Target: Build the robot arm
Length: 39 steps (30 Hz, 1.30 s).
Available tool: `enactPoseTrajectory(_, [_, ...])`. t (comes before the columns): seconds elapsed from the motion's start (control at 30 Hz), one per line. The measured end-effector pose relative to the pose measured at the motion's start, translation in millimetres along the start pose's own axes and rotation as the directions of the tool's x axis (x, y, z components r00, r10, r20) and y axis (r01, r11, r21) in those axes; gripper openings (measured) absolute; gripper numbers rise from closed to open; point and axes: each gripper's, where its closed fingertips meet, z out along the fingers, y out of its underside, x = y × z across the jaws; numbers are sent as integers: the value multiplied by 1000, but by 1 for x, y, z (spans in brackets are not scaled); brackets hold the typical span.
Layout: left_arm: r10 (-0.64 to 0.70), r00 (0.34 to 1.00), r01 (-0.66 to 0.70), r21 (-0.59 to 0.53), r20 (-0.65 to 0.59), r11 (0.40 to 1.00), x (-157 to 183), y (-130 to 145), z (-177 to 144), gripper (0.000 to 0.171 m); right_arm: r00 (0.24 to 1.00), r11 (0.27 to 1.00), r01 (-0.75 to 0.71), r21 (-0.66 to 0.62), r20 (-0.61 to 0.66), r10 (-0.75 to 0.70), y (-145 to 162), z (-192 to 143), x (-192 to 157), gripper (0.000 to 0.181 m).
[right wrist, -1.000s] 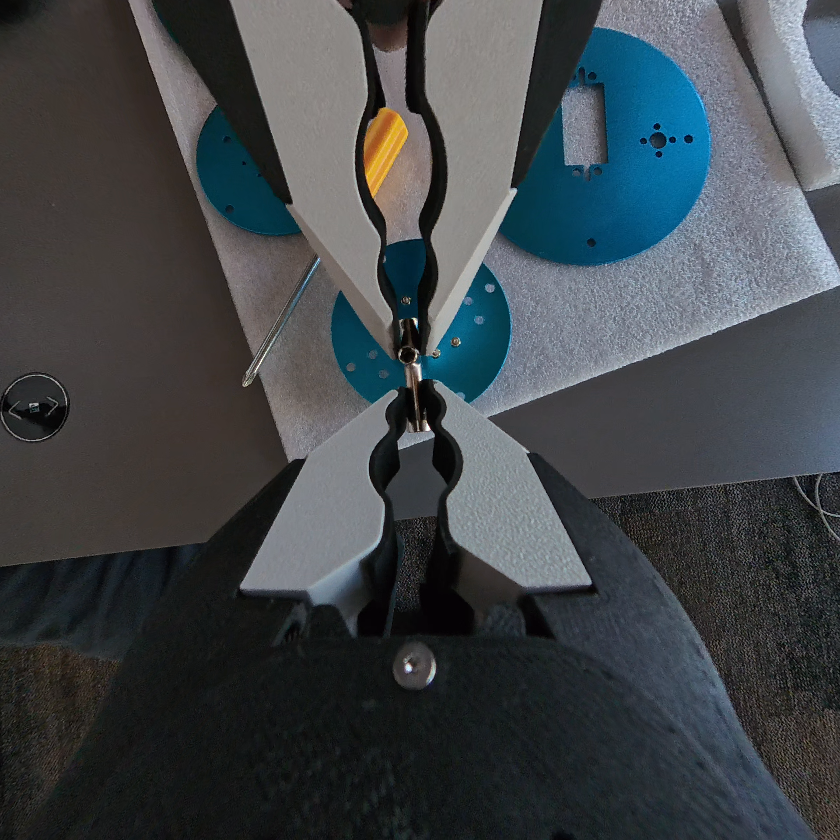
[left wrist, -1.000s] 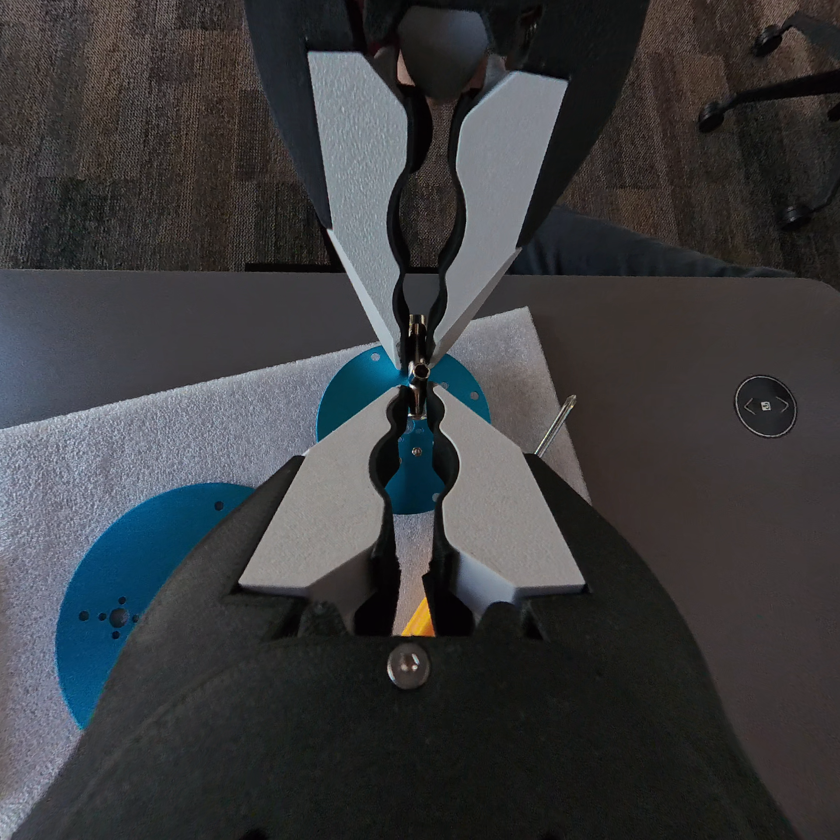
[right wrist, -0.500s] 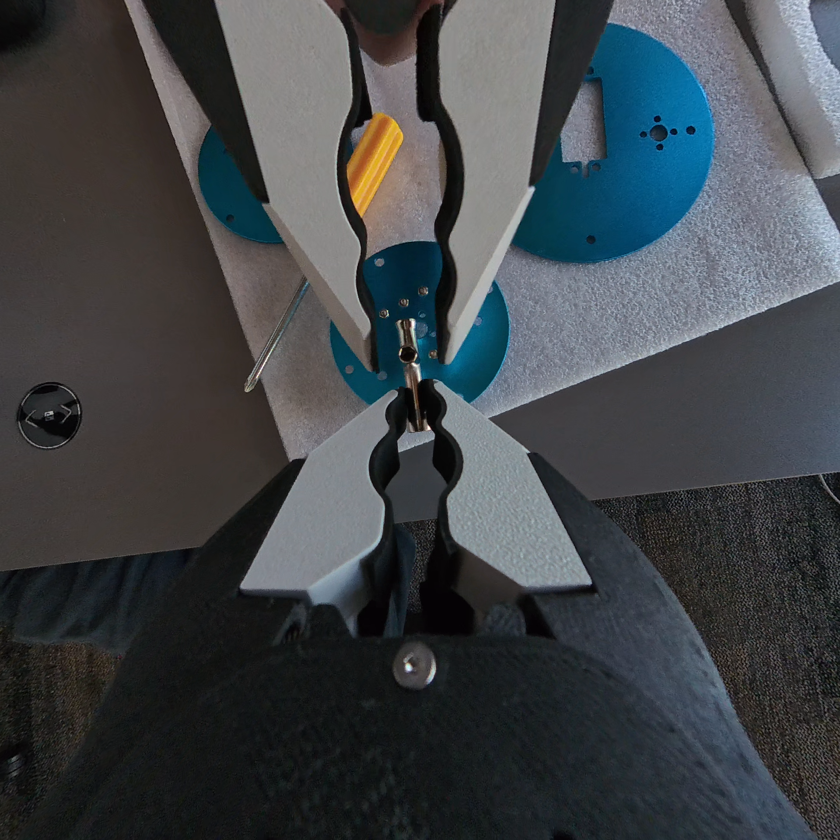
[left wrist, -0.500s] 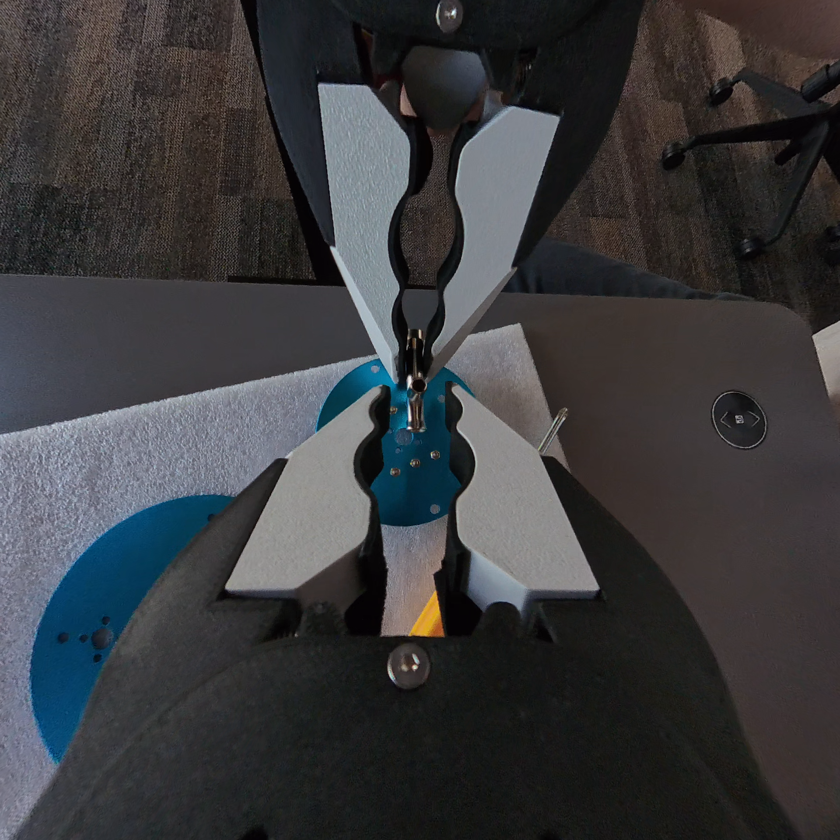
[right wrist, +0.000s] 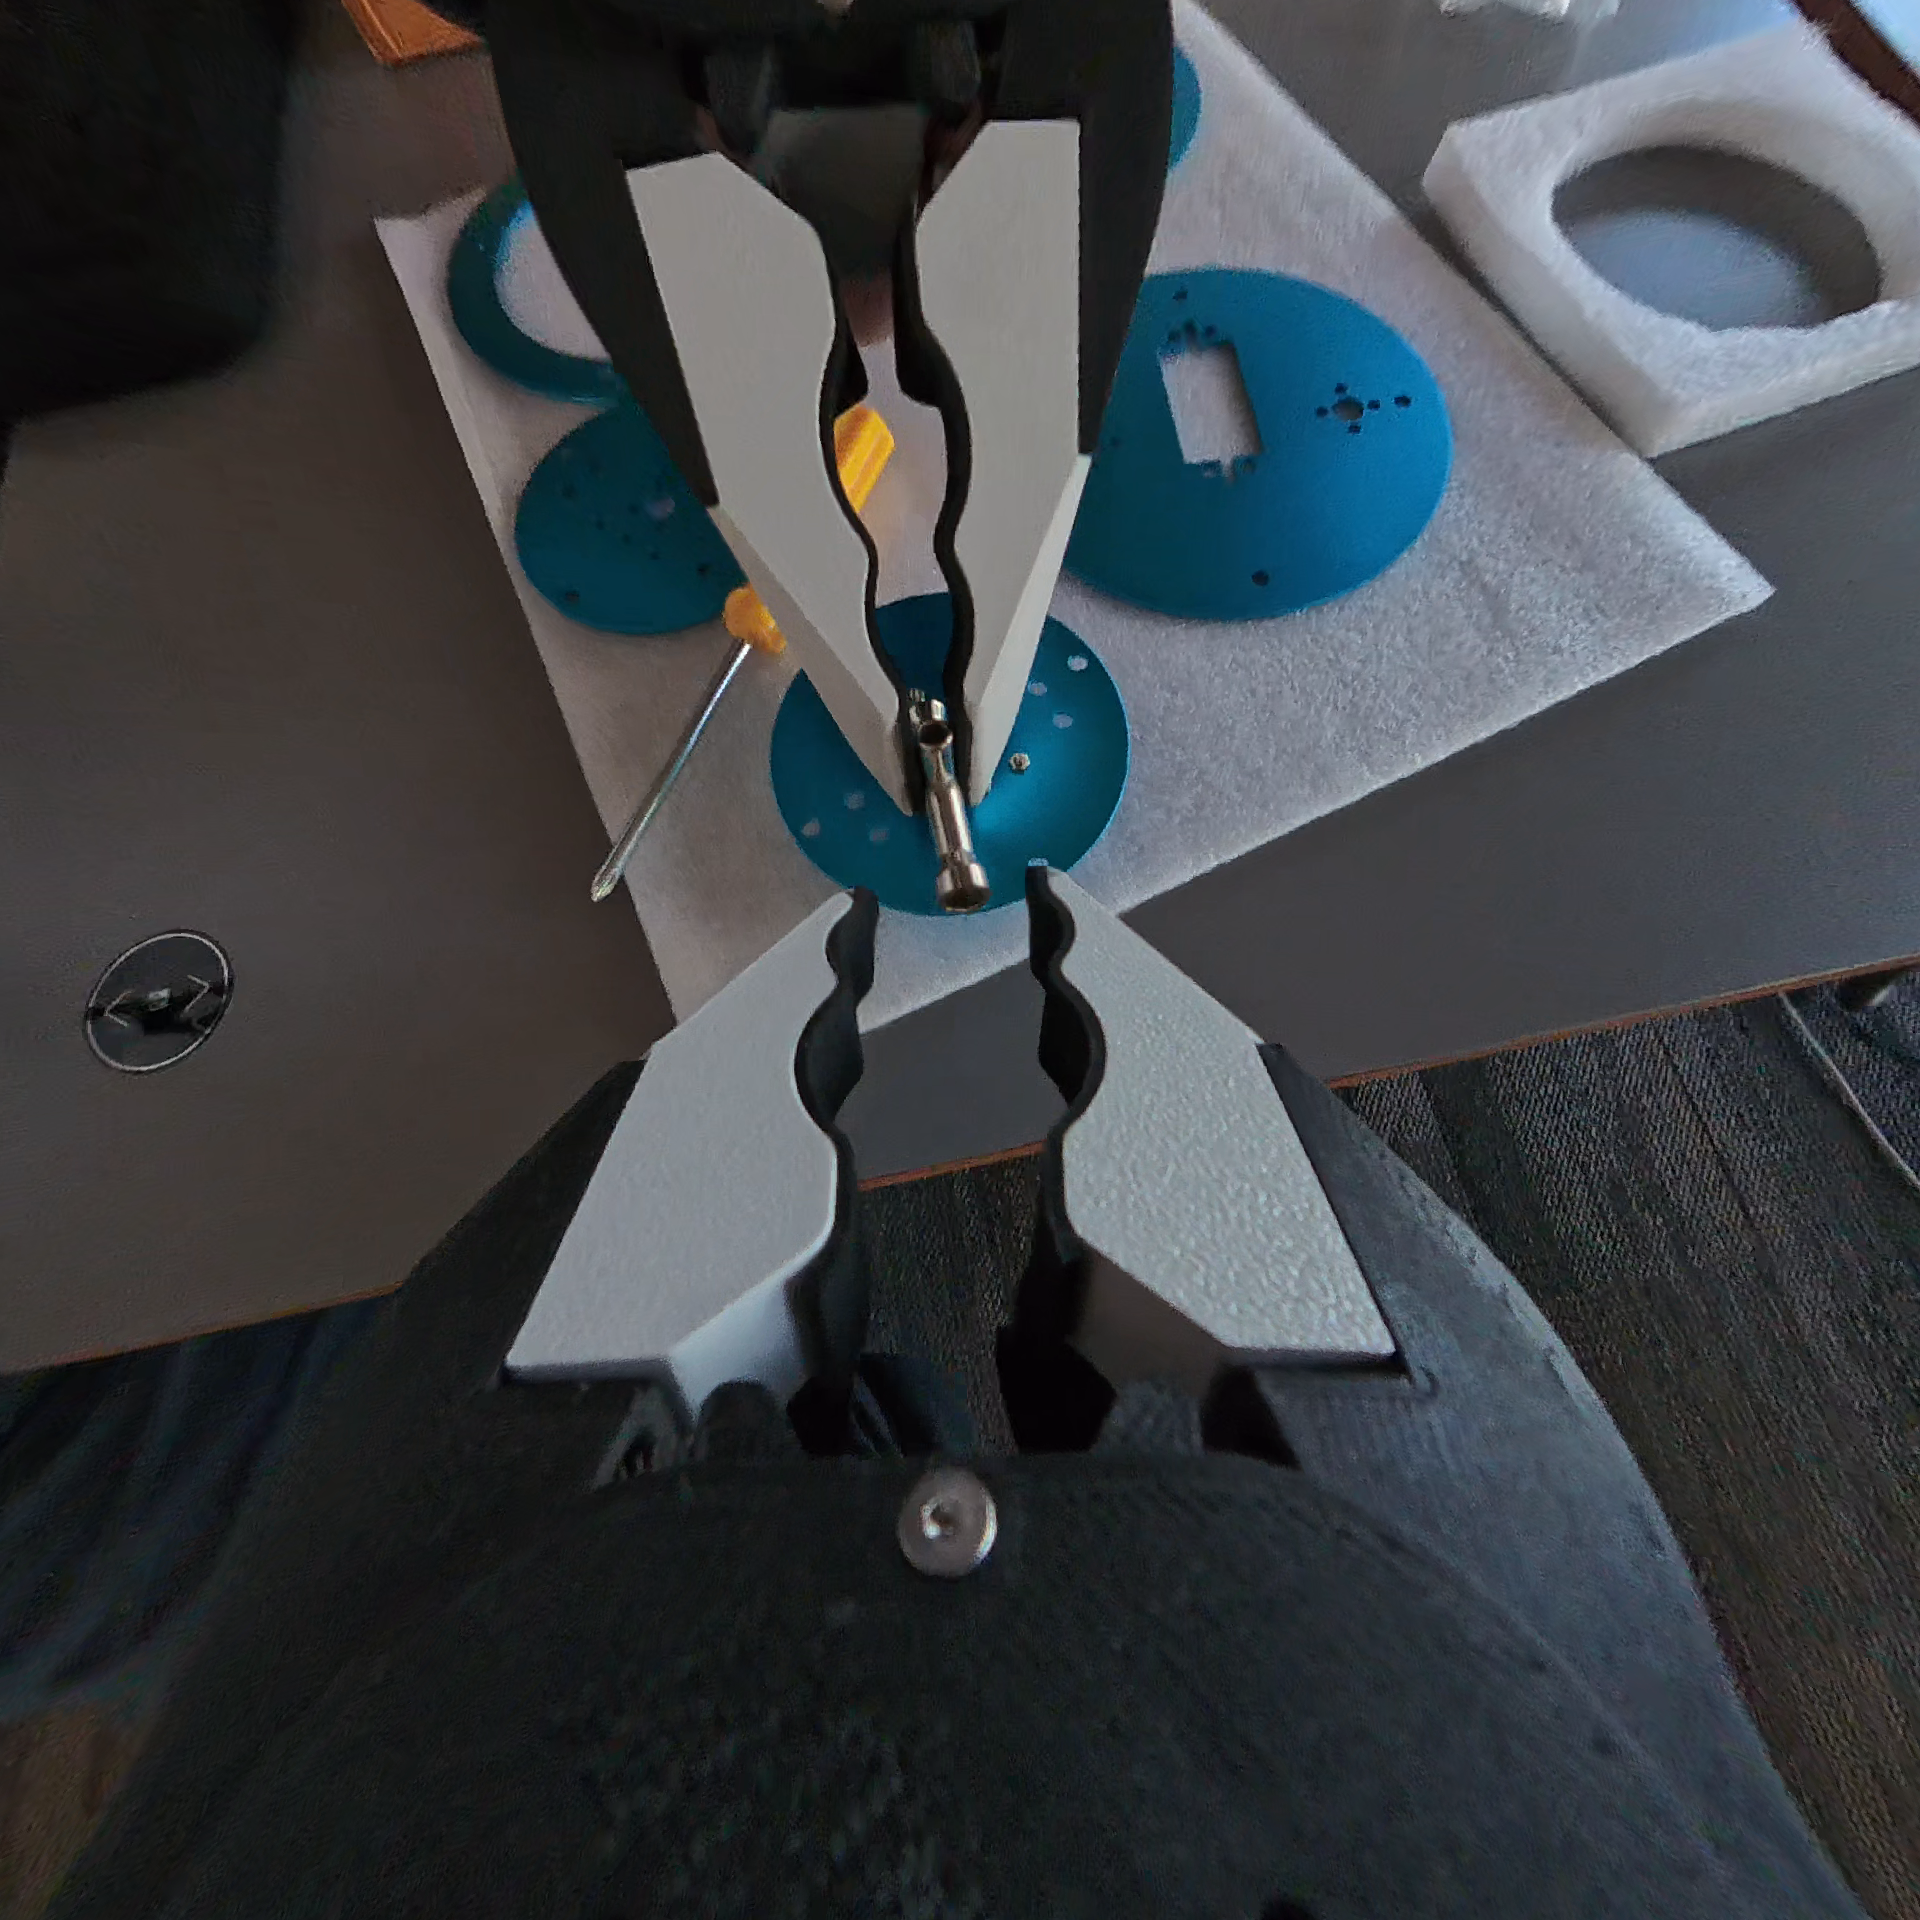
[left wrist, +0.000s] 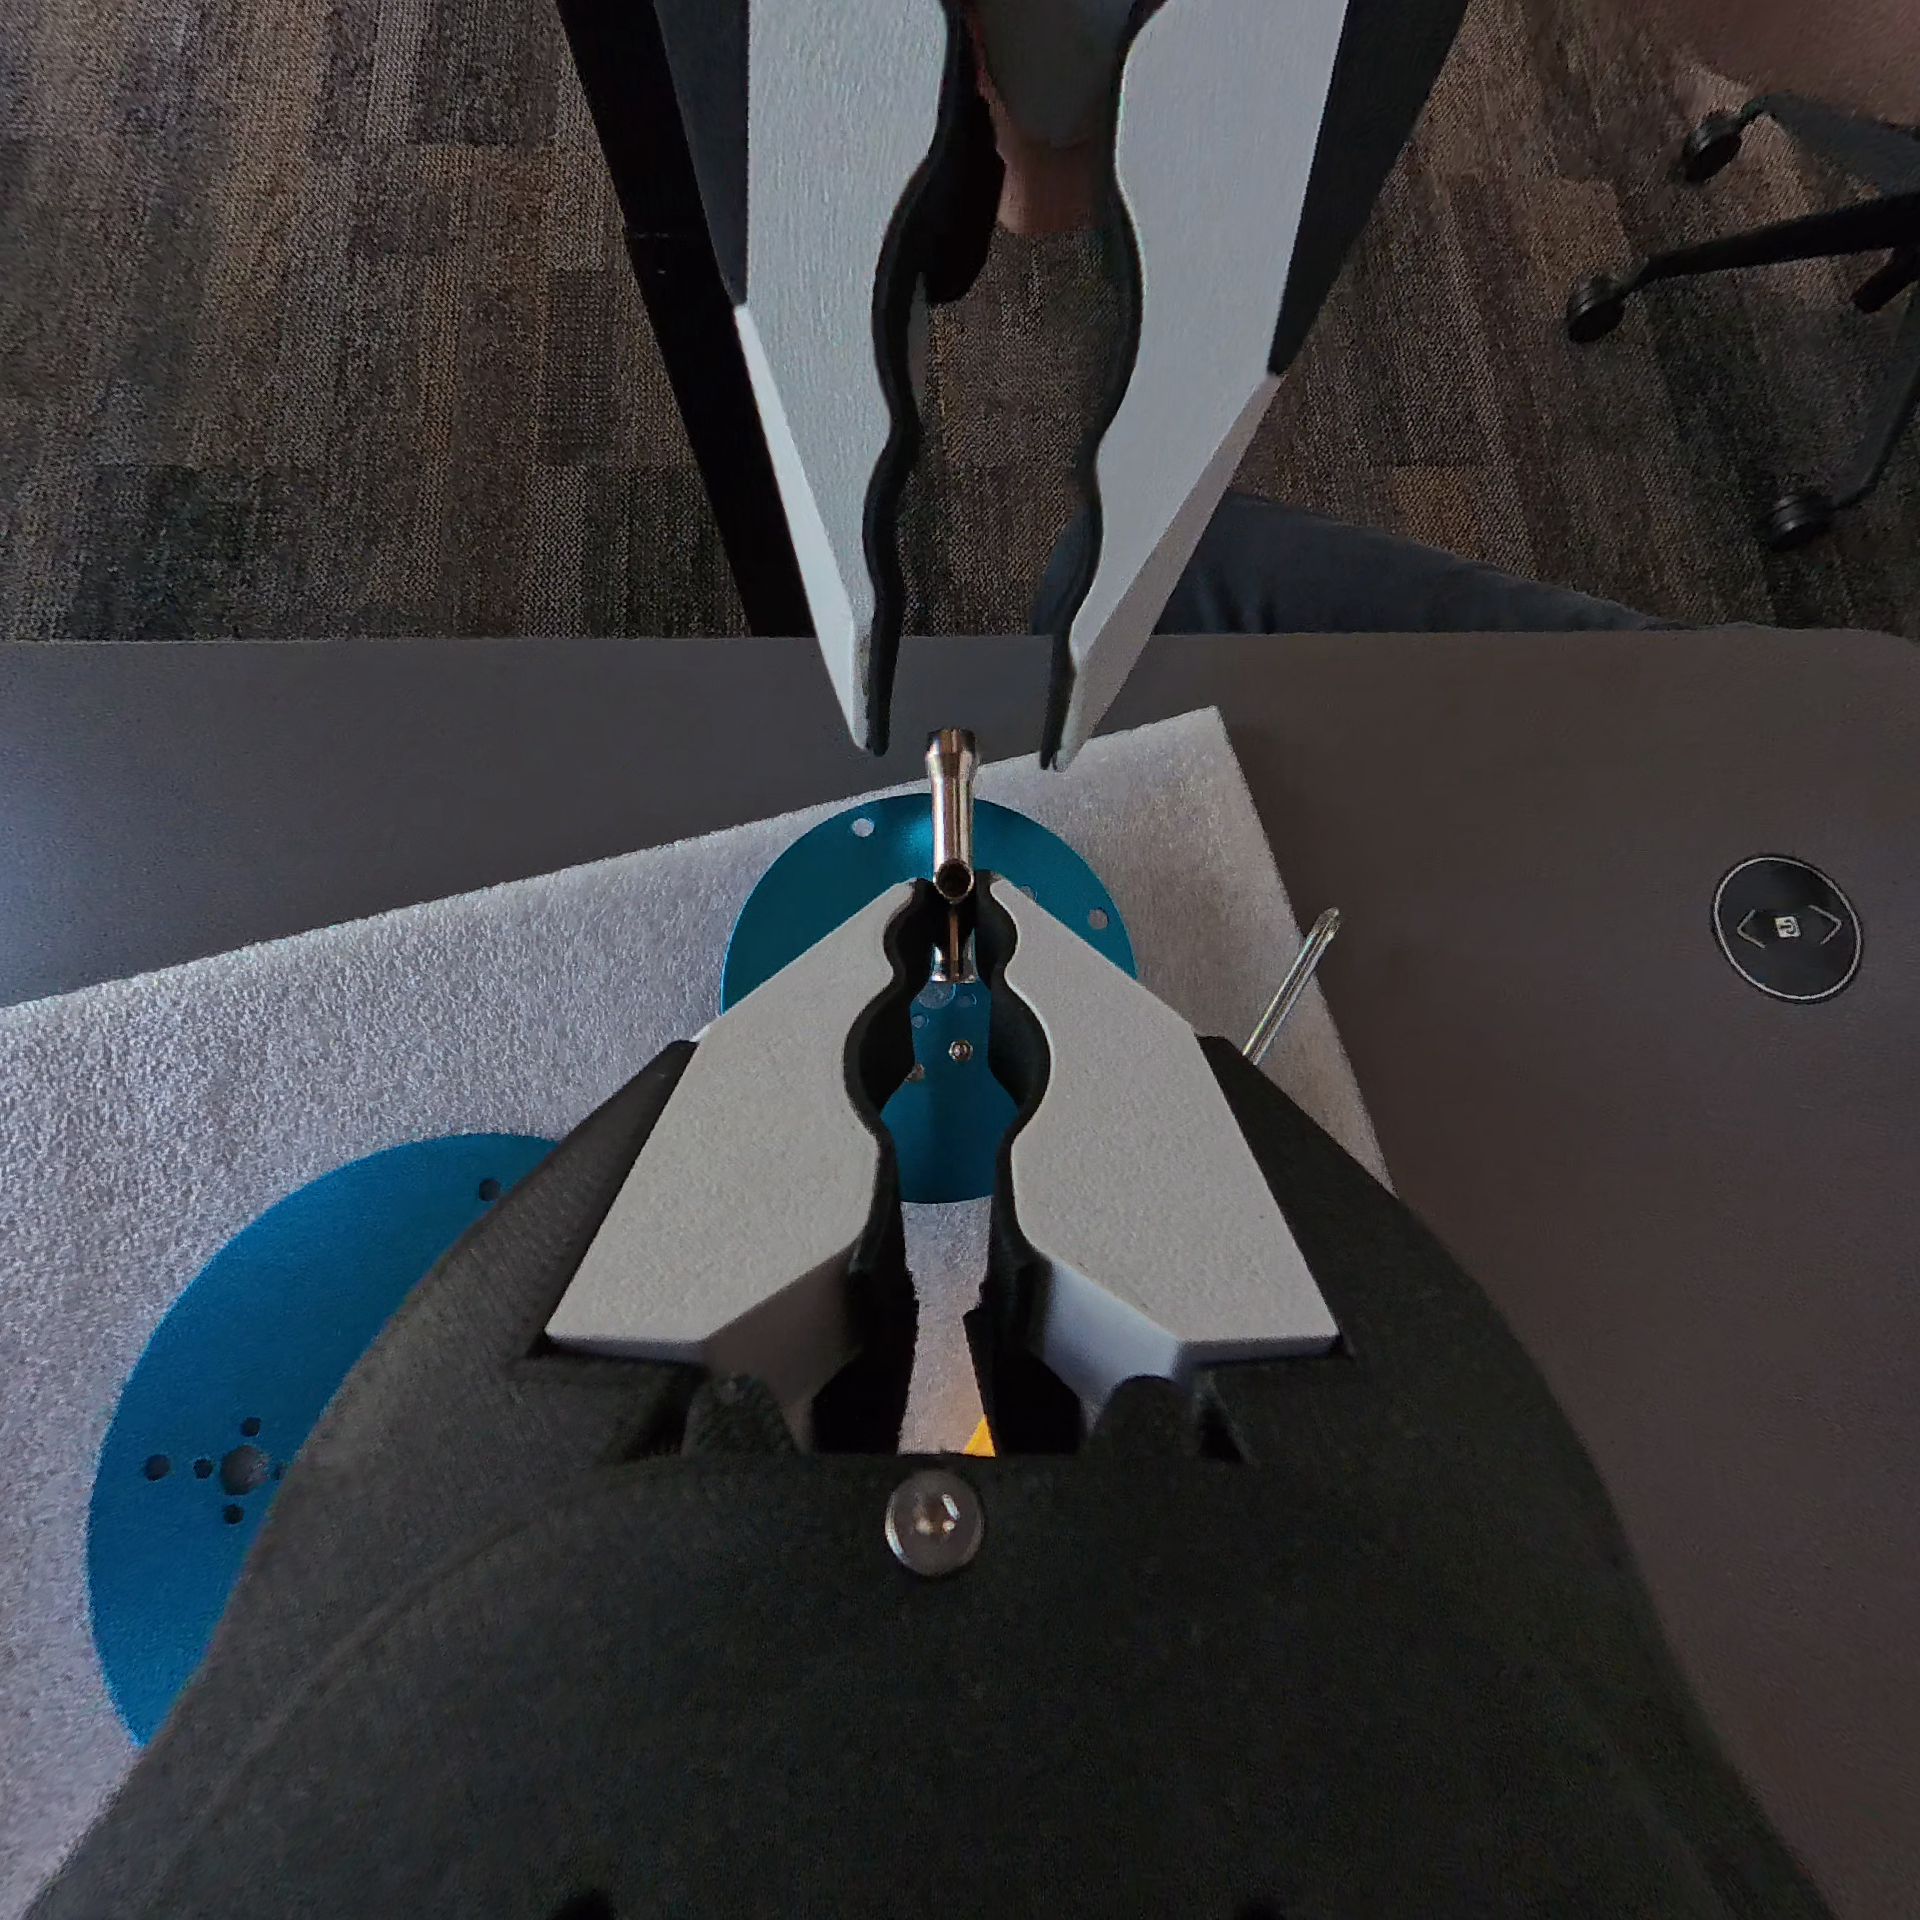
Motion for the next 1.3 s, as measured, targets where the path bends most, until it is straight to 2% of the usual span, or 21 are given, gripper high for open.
enactPoseTrajectory(0.1, [14,1000,-14,-24,-8,1000,0,0,0,6,999,1000,20,17,-32,-19,1,1,-1,28])
enactPoseTrajectory(0.3, [69,998,-67,-86,12,994,0,1,1,6,996,999,19,49,-86,-14,2,4,3,11])
enactPoseTrajectory(0.7, [23,1000,-24,-69,-21,997,1,1,3,6,997,995,-56,79,-45,60,6,5,3,11])
enactPoseTrajectory(1.07, [22,999,-25,-80,-37,996,1,1,3,6,992,996,-31,80,-122,40,8,6,-4,20])
enactPoseTrajectory(1.3, [13,999,-16,-76,-33,997,0,2,2,6,991,995,-45,92,-125,56,6,6,-3,23])
